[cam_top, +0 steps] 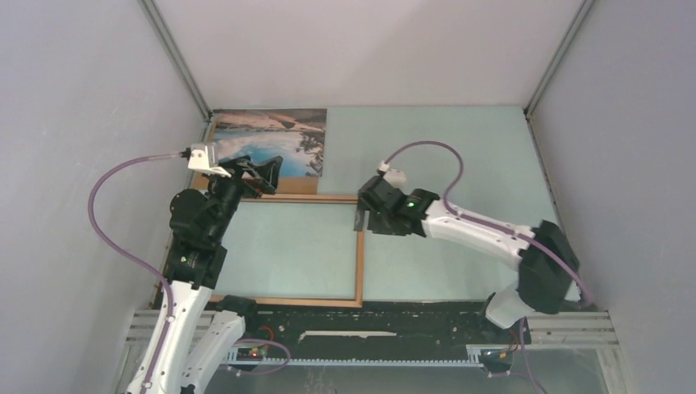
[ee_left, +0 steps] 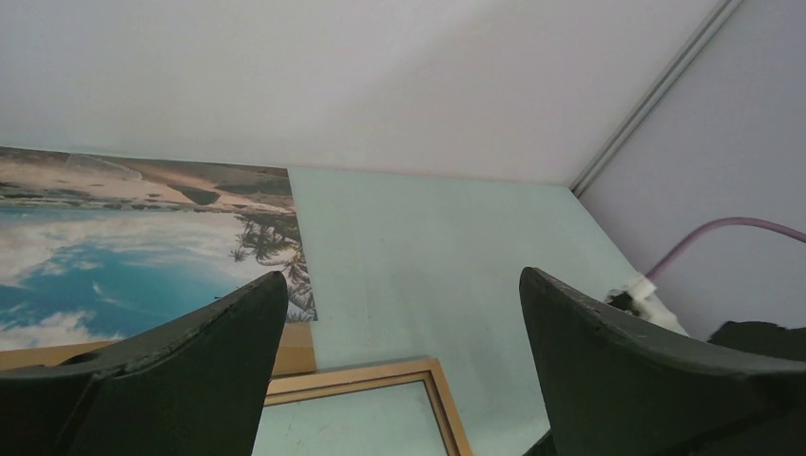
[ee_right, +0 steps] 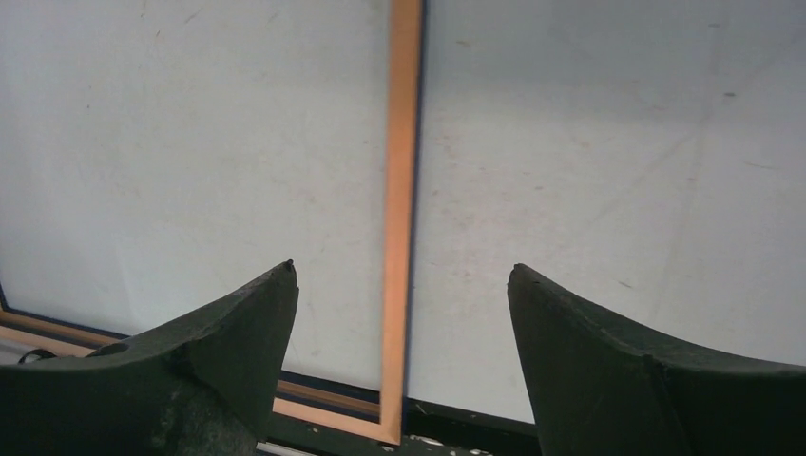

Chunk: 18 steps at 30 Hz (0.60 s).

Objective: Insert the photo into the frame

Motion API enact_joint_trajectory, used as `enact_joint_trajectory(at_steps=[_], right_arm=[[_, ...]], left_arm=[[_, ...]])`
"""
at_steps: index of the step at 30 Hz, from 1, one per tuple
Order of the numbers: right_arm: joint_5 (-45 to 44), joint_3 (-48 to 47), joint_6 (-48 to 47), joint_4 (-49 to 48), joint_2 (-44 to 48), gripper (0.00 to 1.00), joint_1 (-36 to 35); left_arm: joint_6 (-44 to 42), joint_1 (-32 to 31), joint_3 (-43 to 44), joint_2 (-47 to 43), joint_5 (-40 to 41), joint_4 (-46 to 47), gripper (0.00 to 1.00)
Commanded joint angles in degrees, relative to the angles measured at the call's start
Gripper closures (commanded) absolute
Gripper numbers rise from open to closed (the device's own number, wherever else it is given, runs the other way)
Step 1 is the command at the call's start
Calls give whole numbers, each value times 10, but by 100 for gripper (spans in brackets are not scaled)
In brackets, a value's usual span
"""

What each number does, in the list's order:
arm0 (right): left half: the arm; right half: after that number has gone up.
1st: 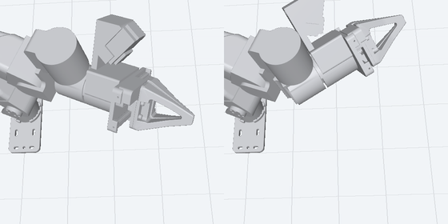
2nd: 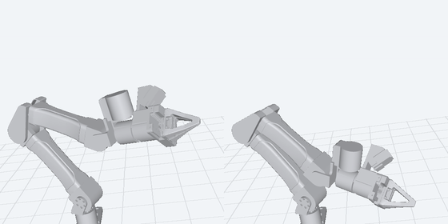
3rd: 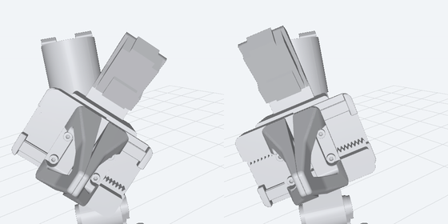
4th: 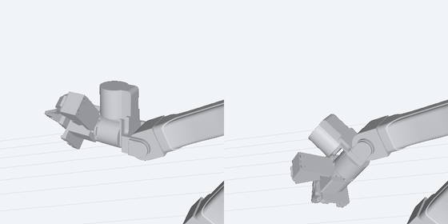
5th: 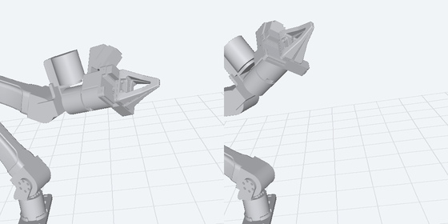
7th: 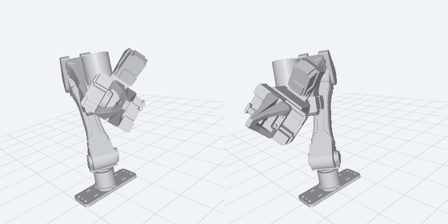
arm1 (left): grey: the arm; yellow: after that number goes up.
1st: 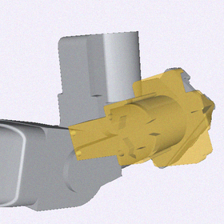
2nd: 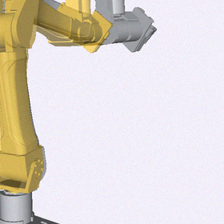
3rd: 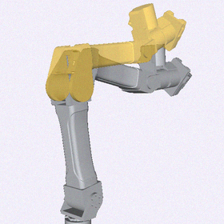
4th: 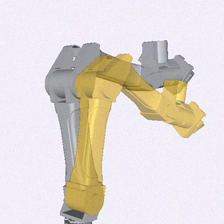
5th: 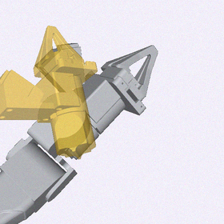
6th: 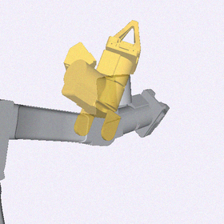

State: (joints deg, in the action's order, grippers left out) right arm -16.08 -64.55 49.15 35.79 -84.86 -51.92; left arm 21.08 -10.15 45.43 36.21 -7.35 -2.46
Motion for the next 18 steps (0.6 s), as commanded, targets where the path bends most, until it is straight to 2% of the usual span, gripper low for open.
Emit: enact_joint_trajectory(at_steps=[1,7,10,18], right_arm=[[-22,-94,-11,72,-90,16,-38],[8,-166,-10,108,-191,21,-63],[50,-180,9,110,-227,41,-63],[0,-197,17,143,-273,41,-88]], left_arm=[[7,-2,41,-9,11,-3,0],[9,-2,44,-10,12,-7,0],[9,-2,45,-9,13,-8,0],[11,-2,46,-7,12,-10,0]])
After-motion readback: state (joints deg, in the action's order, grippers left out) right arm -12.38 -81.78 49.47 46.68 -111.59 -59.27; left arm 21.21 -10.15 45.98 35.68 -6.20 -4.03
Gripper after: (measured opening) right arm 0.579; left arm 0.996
